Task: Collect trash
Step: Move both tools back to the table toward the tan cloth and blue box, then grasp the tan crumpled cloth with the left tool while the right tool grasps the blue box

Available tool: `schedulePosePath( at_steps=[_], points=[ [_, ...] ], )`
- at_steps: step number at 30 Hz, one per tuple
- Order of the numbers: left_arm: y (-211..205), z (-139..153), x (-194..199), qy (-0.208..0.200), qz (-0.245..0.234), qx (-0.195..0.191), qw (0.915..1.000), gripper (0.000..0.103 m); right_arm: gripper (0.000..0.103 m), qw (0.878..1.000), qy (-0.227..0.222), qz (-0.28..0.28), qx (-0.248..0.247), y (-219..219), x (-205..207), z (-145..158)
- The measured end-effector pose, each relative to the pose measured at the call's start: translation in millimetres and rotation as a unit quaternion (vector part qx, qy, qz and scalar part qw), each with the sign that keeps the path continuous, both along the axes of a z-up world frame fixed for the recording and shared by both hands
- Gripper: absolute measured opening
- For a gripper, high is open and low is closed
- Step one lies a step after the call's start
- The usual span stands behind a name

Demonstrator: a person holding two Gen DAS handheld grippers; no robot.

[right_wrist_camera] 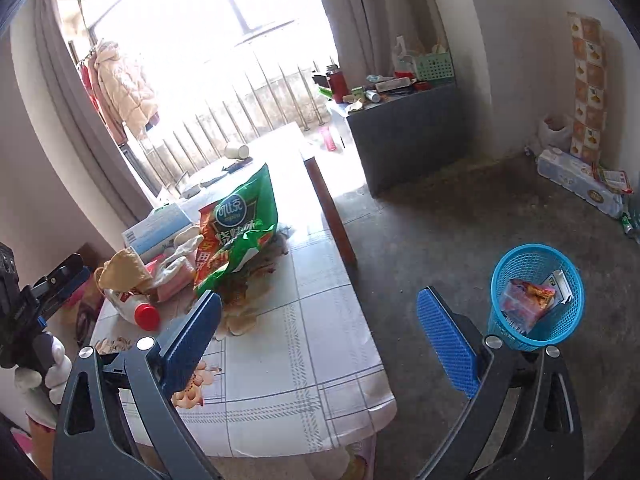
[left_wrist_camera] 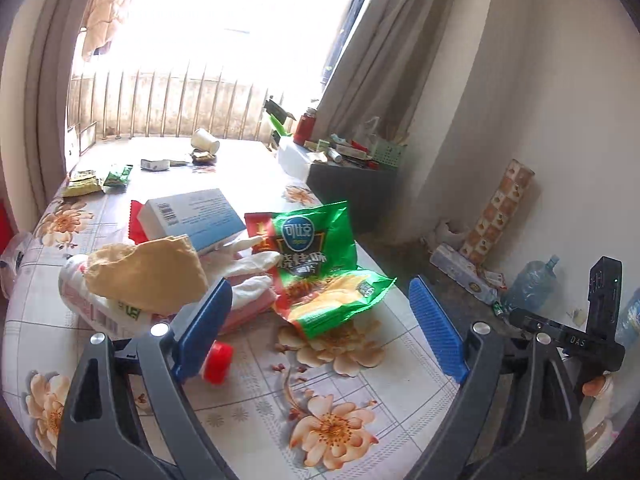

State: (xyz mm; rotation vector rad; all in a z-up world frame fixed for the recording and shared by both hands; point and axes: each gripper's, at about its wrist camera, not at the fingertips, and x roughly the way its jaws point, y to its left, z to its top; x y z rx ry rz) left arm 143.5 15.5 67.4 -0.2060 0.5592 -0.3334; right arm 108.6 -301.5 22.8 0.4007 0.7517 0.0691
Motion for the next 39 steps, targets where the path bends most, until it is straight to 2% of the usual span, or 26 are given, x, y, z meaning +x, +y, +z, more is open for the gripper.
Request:
schedulePosePath(
  at_steps=[2,6,8,11,15,16,18,19,21,22,24,28,30,33,39],
  points=[
    [27.9,-3.2,3.3,-0.001,0.038,0.012,0.9992,0.088,0.095,0.999,0.011,0.033,0.015,29.4,17.8,-1.9],
    [53.7,-13.4,24.3,0.015,0.089,0.053,0.9945,0.089,0.095,0.994,0.034,0.090,0.042,84.7,43.2,-8.4],
    [55.1,-20.3,40.3,0.021,0.091,0.069,0.9932,0.090,0.095,0.992,0.042,0.110,0.044,105.9,55.0,-9.6],
    [52.0,-38.8,69.4,0.056,0.106,0.113,0.9863,0.090,0.095,0.989,0.054,0.131,0.046,128.4,70.6,-10.4],
    [52.0,-58.6,91.3,0.082,0.117,0.144,0.9792,0.090,0.095,0.986,0.056,0.148,0.043,143.7,79.4,-6.2],
    [54.0,-61.6,93.5,0.083,0.121,0.144,0.9787,0.088,0.095,0.986,0.058,0.151,0.042,145.6,80.1,-6.3],
    [57.7,-63.4,93.6,0.085,0.117,0.133,0.9805,0.070,0.095,0.985,0.063,0.154,0.040,146.9,84.4,-7.3],
    [59.6,-64.1,92.2,0.088,0.113,0.126,0.9817,0.068,0.095,0.985,0.064,0.156,0.039,147.5,86.0,-7.4],
    [63.9,-64.6,87.8,0.089,0.108,0.111,0.9839,0.050,0.095,0.984,0.064,0.160,0.036,148.0,91.9,-6.7],
    [65.6,-65.1,85.2,0.089,0.105,0.107,0.9846,0.047,0.095,0.984,0.064,0.162,0.037,148.8,95.2,-5.2],
    [70.1,-64.0,78.6,0.086,0.102,0.096,0.9864,0.032,0.095,0.982,0.062,0.169,0.049,151.1,105.7,-0.8],
    [80.8,-63.7,71.9,0.084,0.095,0.070,0.9894,0.014,0.095,0.975,0.062,0.190,0.096,160.6,131.6,13.0],
    [85.1,-60.6,67.0,0.076,0.093,0.056,0.9912,0.008,0.095,0.968,0.074,0.203,0.129,169.0,149.7,19.3],
    [87.6,-54.3,59.8,0.061,0.088,0.045,0.9933,0.007,0.095,0.955,0.110,0.208,0.183,183.7,183.9,23.1],
    [90.0,-49.0,52.9,0.049,0.080,0.027,0.9952,0.006,0.095,0.932,0.233,0.155,0.230,217.4,269.5,-3.5]
  ],
)
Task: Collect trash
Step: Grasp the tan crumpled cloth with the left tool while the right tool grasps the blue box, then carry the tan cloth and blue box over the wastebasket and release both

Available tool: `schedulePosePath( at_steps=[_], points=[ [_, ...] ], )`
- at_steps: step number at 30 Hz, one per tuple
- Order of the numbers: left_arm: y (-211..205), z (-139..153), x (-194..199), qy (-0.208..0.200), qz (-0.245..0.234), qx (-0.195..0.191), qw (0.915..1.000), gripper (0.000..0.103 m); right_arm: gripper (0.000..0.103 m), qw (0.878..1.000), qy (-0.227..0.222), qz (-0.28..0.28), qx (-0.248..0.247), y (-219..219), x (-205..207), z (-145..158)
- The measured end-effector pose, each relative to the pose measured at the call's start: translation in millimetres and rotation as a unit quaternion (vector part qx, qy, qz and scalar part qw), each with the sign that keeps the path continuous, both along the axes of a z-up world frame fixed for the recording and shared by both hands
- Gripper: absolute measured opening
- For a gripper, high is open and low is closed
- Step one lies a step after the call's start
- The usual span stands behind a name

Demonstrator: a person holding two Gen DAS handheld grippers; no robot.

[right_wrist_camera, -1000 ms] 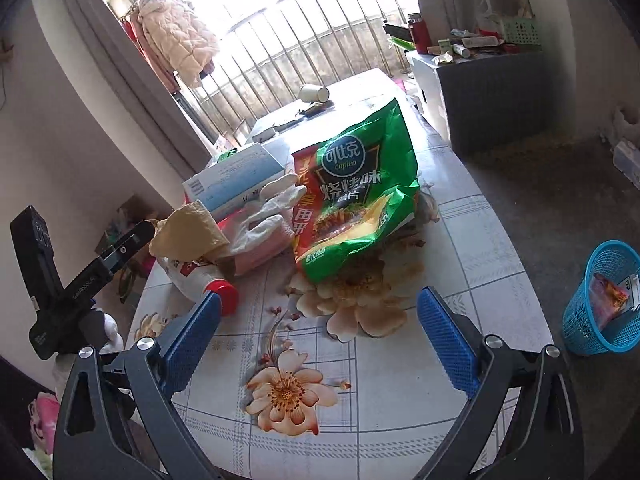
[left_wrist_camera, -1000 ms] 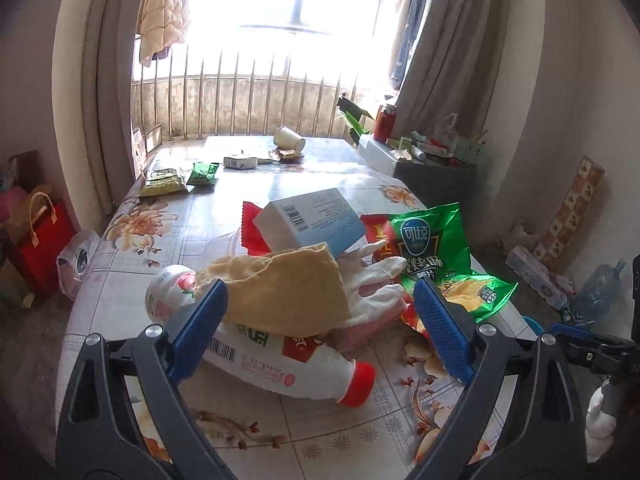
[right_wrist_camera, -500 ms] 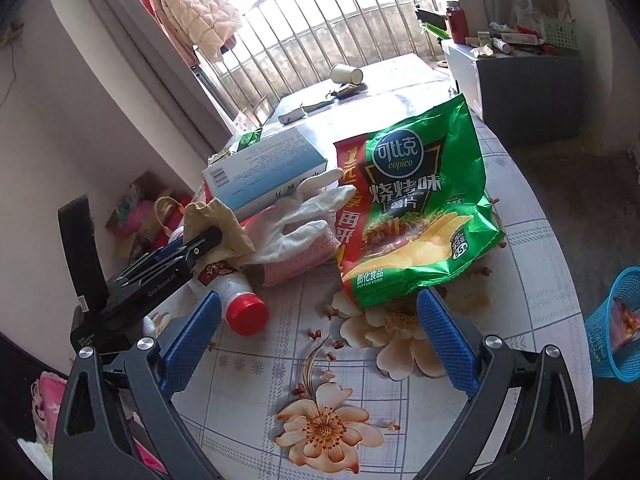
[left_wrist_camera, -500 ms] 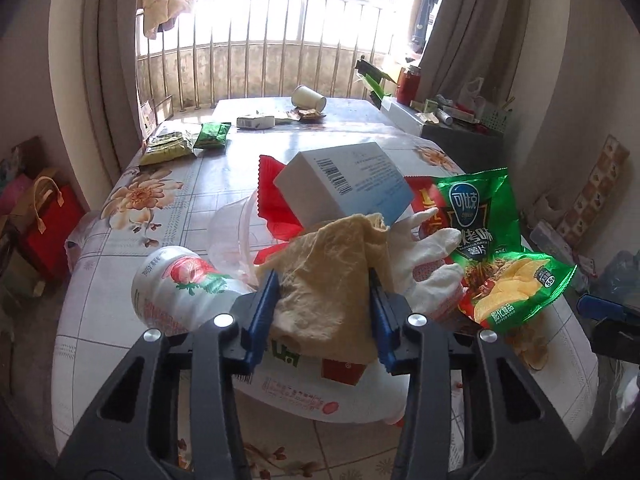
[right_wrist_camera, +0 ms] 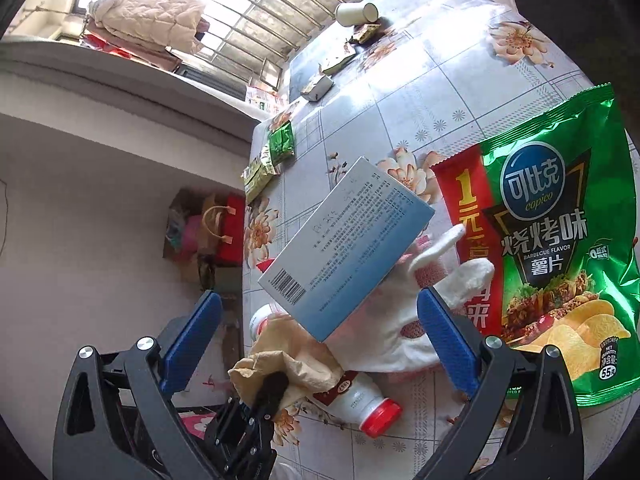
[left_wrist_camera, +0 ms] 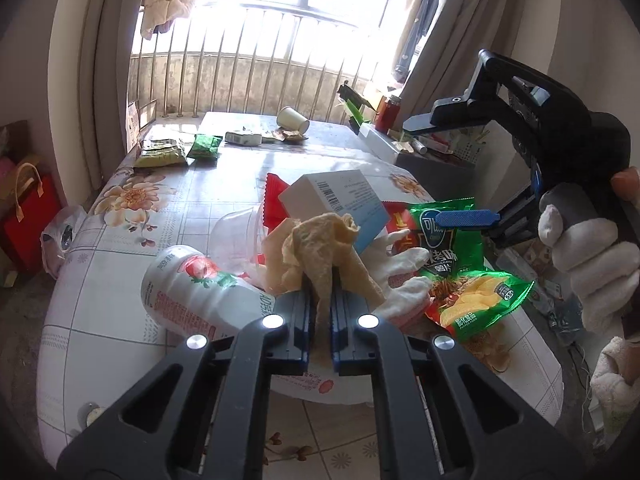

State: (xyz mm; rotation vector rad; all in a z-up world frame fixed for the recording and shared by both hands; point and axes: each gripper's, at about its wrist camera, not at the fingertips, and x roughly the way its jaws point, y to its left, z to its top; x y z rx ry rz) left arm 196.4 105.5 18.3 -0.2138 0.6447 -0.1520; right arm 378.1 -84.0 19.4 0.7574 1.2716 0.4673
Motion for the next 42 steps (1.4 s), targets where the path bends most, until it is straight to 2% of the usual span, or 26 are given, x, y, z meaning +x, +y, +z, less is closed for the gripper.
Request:
schedulePosePath(
  at_steps=[3,6,14,18,20,22,29,35,42],
  points=[
    [4.1,-2.2,0.8,0.002,0.000,-0.010,0.9999,0.006,0.095,0.996,0.081,-0.035,0.001,9.8,28.9,-26.1],
    [9.1,-3.7,-0.2,0.001,0.000,-0.020,0.9998,0.006,0.095,0.990,0.130,-0.051,-0.006,21.3,46.1,-46.0],
    [14.8,-5.8,-1.6,-0.001,-0.012,-0.039,0.9992,0.006,0.095,0.982,0.172,-0.069,-0.046,41.0,69.1,-62.8],
    [15.1,-7.0,-3.6,-0.002,-0.017,-0.046,0.9988,0.006,0.095,0.981,0.176,-0.063,-0.061,45.0,69.9,-69.1],
    [16.9,-7.2,-3.4,-0.003,-0.017,-0.050,0.9986,0.006,0.088,0.981,0.171,-0.059,-0.064,45.2,68.4,-68.9],
    [18.8,-7.3,-4.2,-0.004,-0.015,-0.054,0.9984,0.006,0.084,0.982,0.169,-0.058,-0.054,42.8,65.6,-69.4],
    [25.2,-4.5,-7.4,-0.013,-0.010,-0.070,0.9974,0.006,0.081,0.986,0.151,-0.063,-0.014,24.8,51.6,-60.4],
    [29.9,5.9,-16.5,-0.039,-0.014,-0.092,0.9949,0.006,0.080,0.991,0.119,-0.058,0.027,8.1,39.1,-39.4],
    [33.0,29.2,-33.9,-0.069,-0.012,-0.094,0.9931,0.006,0.080,0.993,0.071,-0.043,0.080,-18.4,9.3,-5.0]
  ],
)
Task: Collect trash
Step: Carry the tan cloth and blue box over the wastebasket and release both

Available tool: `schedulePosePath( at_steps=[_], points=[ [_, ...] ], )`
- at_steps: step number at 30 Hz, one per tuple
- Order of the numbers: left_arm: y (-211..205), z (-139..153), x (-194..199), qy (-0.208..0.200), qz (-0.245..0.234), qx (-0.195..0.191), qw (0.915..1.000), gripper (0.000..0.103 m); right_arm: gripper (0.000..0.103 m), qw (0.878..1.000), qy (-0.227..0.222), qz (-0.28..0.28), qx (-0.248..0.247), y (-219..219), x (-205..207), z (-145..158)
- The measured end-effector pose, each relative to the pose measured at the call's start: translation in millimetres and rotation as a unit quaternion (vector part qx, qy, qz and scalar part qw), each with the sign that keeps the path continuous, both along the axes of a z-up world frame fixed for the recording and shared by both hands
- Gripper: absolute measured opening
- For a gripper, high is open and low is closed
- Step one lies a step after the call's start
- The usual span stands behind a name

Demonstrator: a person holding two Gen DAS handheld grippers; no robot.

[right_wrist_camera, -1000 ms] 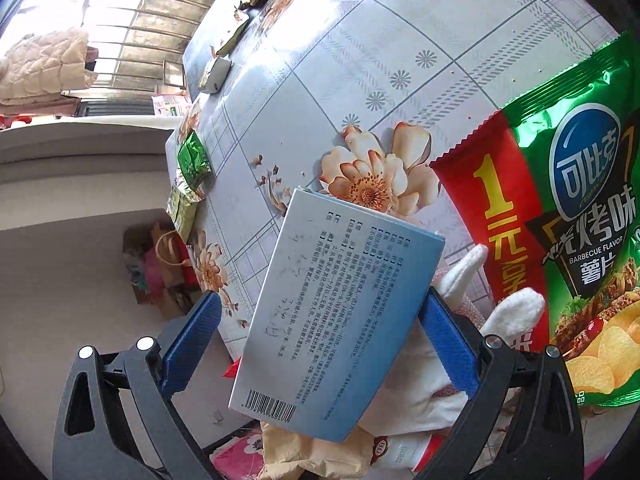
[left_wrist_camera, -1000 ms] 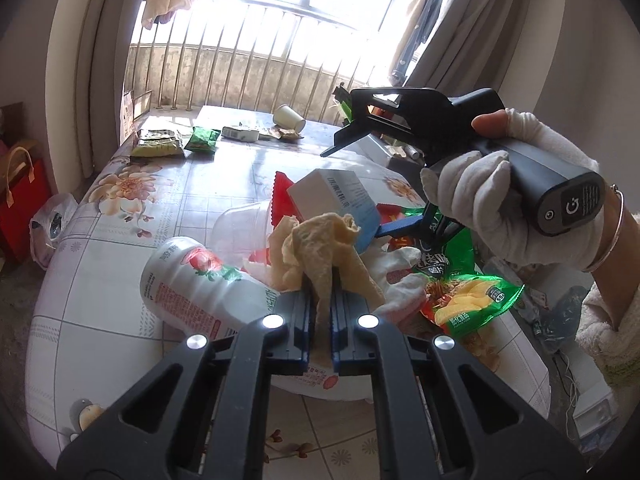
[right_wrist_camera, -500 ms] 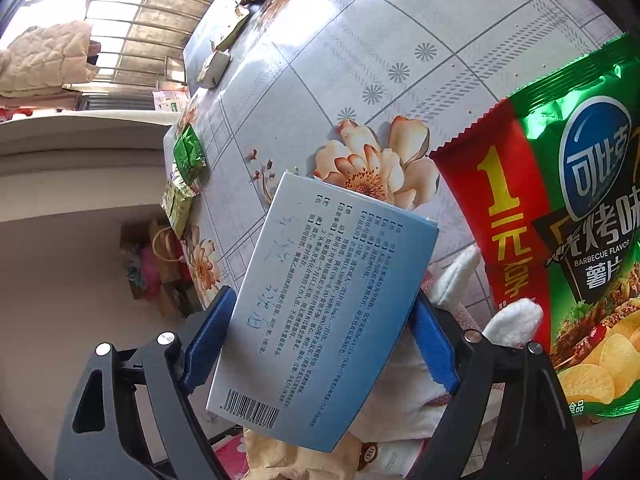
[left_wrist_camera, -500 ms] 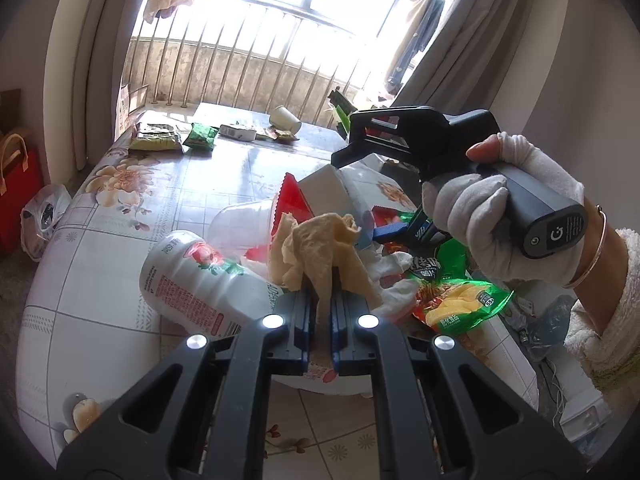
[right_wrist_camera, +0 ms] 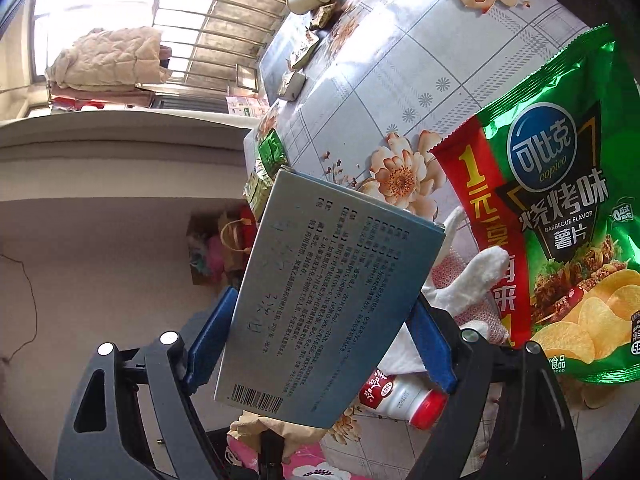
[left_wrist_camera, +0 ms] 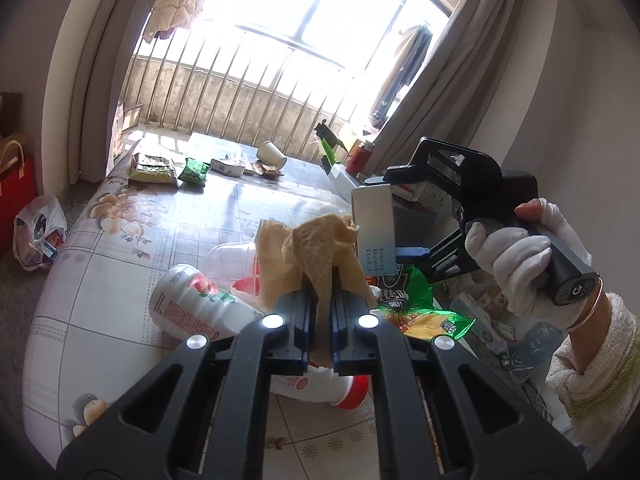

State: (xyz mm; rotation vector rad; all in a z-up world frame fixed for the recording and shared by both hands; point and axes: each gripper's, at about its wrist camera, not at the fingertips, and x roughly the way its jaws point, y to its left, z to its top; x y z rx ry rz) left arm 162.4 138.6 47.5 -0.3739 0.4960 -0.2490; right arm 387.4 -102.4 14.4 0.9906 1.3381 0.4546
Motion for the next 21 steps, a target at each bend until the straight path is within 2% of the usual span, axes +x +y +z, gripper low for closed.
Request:
schedulePosePath(
  at_steps=[6,11,17,21],
  points=[
    [-13.0,27.5,-17.8,-0.022,-0.016,0.012,0.9996,0.006,0.080,0.998,-0.044,0.012,0.034,-35.1,-45.3,26.7],
    [-44.2,45.1,-26.7,-0.027,-0.055,0.022,0.9979,0.006,0.080,0.995,-0.077,-0.001,0.059,-86.8,-93.2,39.3],
    [-115.5,60.5,-24.8,-0.025,-0.145,0.036,0.9885,0.006,0.080,0.990,-0.094,-0.079,0.070,-192.0,-170.0,31.7],
    [-184.0,64.4,-13.6,-0.010,-0.226,0.043,0.9731,0.006,0.080,0.977,-0.093,-0.178,0.065,-280.2,-230.9,14.6]
  ],
)
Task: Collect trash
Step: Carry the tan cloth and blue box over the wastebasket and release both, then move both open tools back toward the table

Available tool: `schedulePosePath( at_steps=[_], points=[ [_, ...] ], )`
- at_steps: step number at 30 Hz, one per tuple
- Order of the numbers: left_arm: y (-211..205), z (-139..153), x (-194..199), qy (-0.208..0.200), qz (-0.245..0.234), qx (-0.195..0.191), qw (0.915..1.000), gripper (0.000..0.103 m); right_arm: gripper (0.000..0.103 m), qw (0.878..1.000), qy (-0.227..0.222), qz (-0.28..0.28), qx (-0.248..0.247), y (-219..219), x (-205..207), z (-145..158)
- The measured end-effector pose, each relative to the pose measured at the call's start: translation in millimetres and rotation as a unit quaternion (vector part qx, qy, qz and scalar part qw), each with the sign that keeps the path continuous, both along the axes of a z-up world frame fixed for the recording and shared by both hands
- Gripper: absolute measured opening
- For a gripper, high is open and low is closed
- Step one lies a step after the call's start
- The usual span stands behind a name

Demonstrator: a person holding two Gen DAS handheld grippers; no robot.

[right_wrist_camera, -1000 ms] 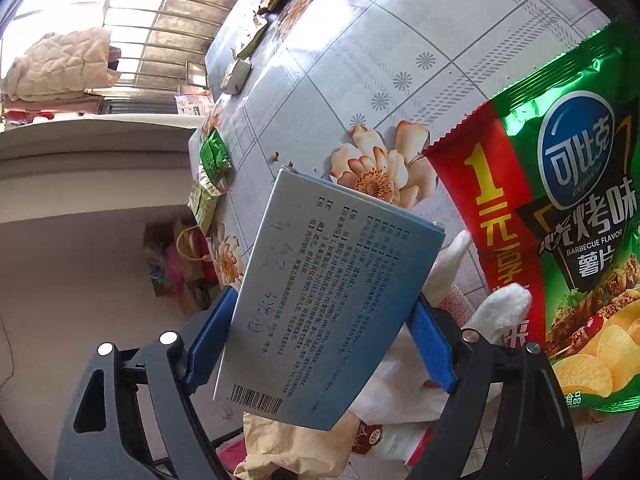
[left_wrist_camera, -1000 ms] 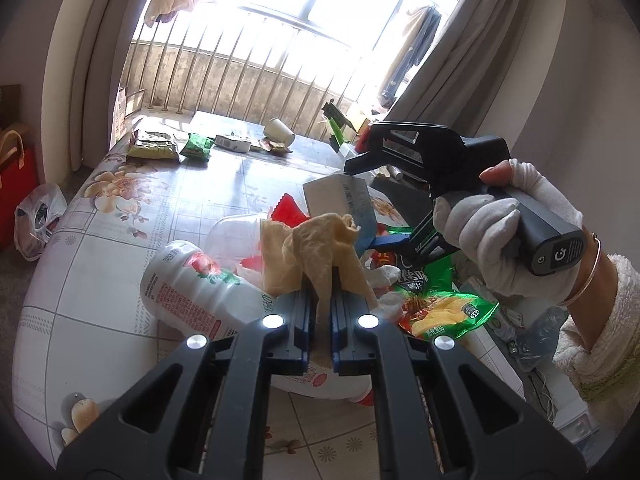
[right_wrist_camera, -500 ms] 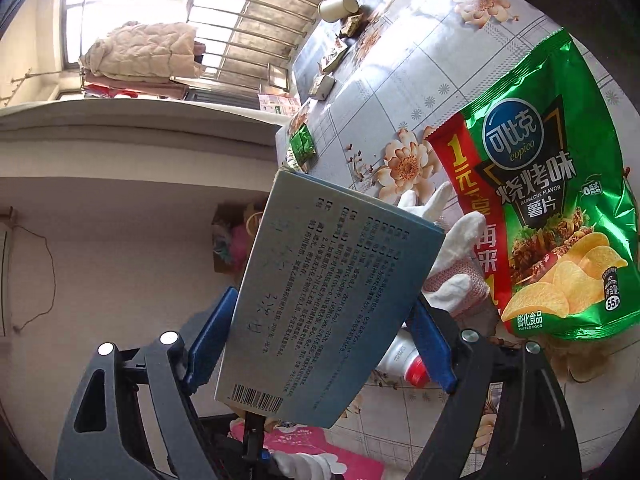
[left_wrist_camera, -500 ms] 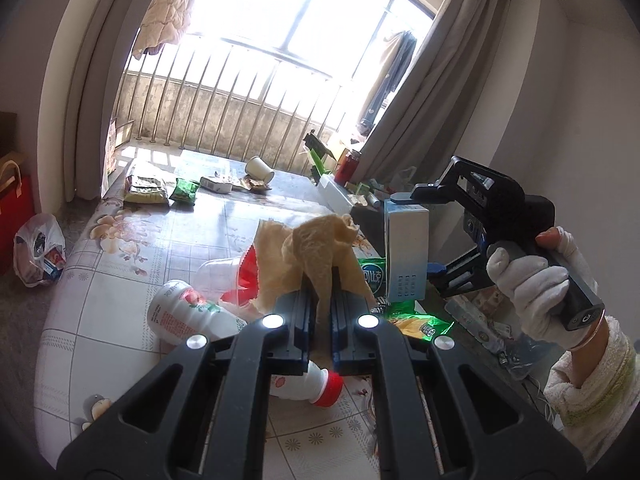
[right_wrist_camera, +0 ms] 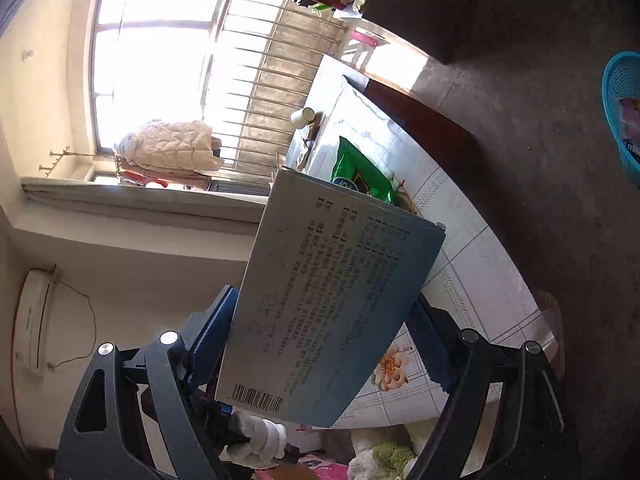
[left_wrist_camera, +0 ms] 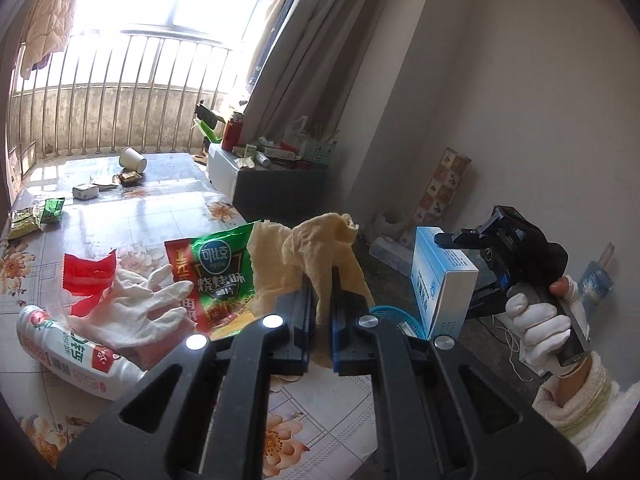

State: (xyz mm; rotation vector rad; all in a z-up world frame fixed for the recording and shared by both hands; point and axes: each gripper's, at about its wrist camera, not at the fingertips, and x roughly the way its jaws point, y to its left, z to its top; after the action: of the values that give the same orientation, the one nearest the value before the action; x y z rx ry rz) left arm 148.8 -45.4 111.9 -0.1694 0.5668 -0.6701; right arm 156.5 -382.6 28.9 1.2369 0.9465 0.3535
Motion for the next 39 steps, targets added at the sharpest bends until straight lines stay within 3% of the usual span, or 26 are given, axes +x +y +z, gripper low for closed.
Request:
schedulePosePath(
  at_steps=[4,9,13,19,27,30,31,35,39],
  points=[
    [-84.0,-4.5,13.0,0.017,-0.079,0.025,0.9964,0.006,0.080,0.994,0.013,-0.104,0.009,-81.9,-65.2,-24.7],
    [-198.0,-30.5,34.7,0.072,-0.164,0.057,0.9821,0.006,0.080,0.978,0.044,-0.200,0.037,-149.7,-128.9,-74.2],
    [-283.2,-63.6,55.8,0.115,-0.205,0.098,0.9670,0.006,0.080,0.966,0.077,-0.239,0.063,-180.4,-150.3,-122.2],
    [-380.8,-122.5,81.8,0.167,-0.238,0.153,0.9446,0.006,0.080,0.951,0.123,-0.272,0.088,-213.9,-141.7,-197.3],
    [-466.5,-173.8,122.4,0.189,-0.244,0.198,0.9304,0.006,0.080,0.941,0.176,-0.283,0.055,-273.2,-87.5,-270.7],
    [-494.9,-186.8,133.6,0.191,-0.238,0.211,0.9284,0.006,0.084,0.944,0.190,-0.270,-0.009,-297.7,-62.7,-293.8],
    [-499.6,-191.6,136.7,0.194,-0.236,0.214,0.9277,0.006,0.085,0.939,0.208,-0.273,-0.033,-303.7,-59.5,-303.7],
    [-506.7,-205.4,137.4,0.208,-0.236,0.220,0.9234,0.006,0.085,0.923,0.264,-0.278,-0.048,-316.6,-65.1,-345.9],
    [-511.2,-218.0,134.8,0.213,-0.242,0.228,0.9185,0.006,0.085,0.917,0.259,-0.300,-0.049,-316.8,-88.7,-353.1]
  ],
)
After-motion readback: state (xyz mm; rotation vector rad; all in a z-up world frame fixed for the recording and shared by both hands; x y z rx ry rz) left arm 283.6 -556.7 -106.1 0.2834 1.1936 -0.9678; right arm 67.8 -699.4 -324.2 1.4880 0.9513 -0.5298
